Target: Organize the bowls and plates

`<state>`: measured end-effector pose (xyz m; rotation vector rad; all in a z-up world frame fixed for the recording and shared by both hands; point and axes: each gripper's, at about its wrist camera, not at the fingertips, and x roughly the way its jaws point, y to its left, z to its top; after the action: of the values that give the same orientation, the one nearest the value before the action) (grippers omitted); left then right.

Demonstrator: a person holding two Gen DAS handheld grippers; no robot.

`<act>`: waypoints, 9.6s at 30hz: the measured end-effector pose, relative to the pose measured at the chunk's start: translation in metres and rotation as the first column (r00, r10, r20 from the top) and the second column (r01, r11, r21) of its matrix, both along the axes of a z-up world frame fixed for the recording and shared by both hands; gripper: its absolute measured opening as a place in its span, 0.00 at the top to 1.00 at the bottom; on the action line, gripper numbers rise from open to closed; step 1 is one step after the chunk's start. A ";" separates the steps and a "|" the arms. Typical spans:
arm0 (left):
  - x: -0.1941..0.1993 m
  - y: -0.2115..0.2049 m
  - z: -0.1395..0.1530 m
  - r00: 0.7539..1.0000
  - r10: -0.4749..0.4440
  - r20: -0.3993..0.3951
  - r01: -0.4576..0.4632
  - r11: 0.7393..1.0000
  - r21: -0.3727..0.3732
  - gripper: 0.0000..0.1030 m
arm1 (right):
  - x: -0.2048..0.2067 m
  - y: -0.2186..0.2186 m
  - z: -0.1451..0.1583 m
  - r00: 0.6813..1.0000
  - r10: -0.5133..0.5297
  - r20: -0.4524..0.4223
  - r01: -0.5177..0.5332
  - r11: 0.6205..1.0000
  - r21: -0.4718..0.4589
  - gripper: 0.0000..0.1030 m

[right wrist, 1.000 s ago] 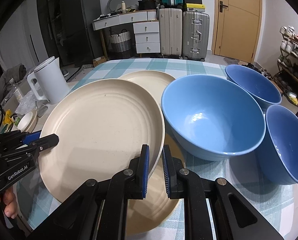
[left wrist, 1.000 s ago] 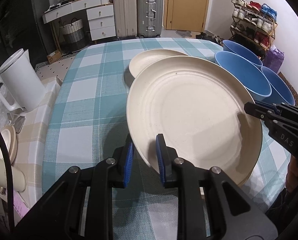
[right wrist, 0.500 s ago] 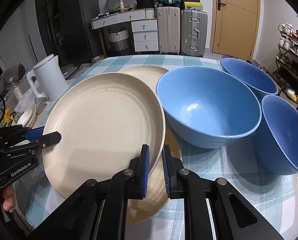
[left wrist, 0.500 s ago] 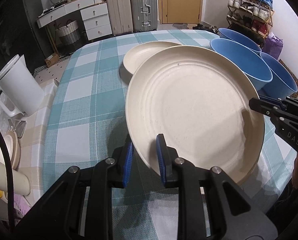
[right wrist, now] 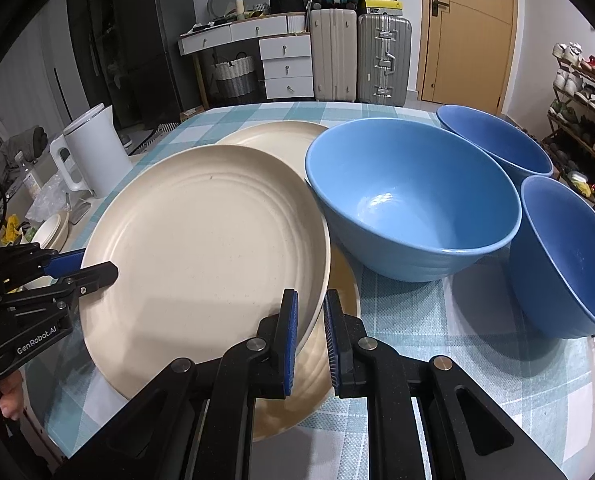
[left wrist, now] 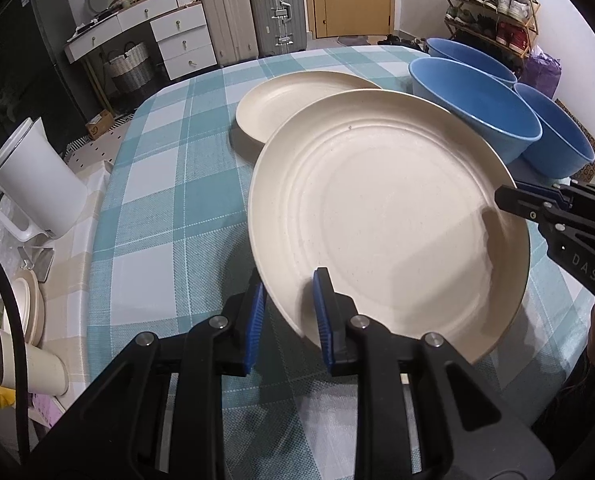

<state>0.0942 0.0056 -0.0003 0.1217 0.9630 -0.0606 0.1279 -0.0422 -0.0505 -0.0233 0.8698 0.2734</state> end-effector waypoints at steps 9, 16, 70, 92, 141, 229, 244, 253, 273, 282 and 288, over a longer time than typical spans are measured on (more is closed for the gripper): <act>0.003 -0.005 -0.009 1.000 -0.011 -0.023 0.011 1.000 0.011 0.79 | 0.001 0.000 -0.006 1.000 -0.006 -0.015 0.006 1.000 -0.014 0.87; 0.005 -0.010 -0.016 0.999 -0.024 -0.036 0.025 0.999 0.025 0.79 | 0.002 0.000 -0.009 1.000 -0.014 -0.023 0.013 1.000 -0.029 0.87; 0.015 0.004 -0.026 0.998 -0.006 -0.061 0.002 0.998 -0.065 0.48 | -0.010 0.002 -0.024 1.000 -0.006 -0.029 0.004 0.996 -0.089 0.53; 0.003 0.042 0.019 0.991 0.129 0.047 -0.114 0.964 -0.240 0.01 | -0.010 0.015 0.051 0.990 0.092 0.107 -0.091 0.996 -0.014 0.02; 0.086 0.089 0.032 0.939 0.344 0.009 -0.326 0.897 -0.299 0.01 | 0.137 0.024 0.100 0.986 0.162 0.044 -0.161 0.987 -0.018 0.01; 0.201 0.062 -0.054 0.951 0.248 -0.186 -0.299 0.892 -0.340 0.82 | 0.302 0.041 -0.031 0.908 0.191 -0.373 -0.233 0.970 -0.070 0.79; 0.198 0.058 -0.049 0.950 0.267 -0.163 -0.305 0.905 -0.296 0.83 | 0.299 0.042 -0.031 0.919 0.199 -0.341 -0.246 0.964 -0.102 0.87; 0.193 0.060 -0.038 0.952 0.277 -0.132 -0.303 0.913 -0.272 0.83 | 0.295 0.046 -0.023 0.926 0.219 -0.307 -0.261 0.960 -0.102 0.87; 0.159 0.059 0.010 0.957 0.285 -0.059 -0.290 0.922 -0.255 0.83 | 0.263 0.044 0.029 0.947 0.255 -0.196 -0.271 0.961 -0.061 0.87; 0.140 0.052 0.027 0.960 0.276 -0.035 -0.276 0.930 -0.244 0.83 | 0.243 0.038 0.049 0.954 0.256 -0.159 -0.265 0.963 -0.043 0.87; 0.128 0.047 0.034 0.964 0.265 -0.030 -0.264 0.935 -0.235 0.83 | 0.228 0.033 0.059 0.956 0.259 -0.135 -0.266 0.964 -0.032 0.87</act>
<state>0.2227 0.0527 0.0334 -0.2294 0.9559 0.0729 0.3561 -0.0093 0.0083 -0.1700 1.0043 0.5070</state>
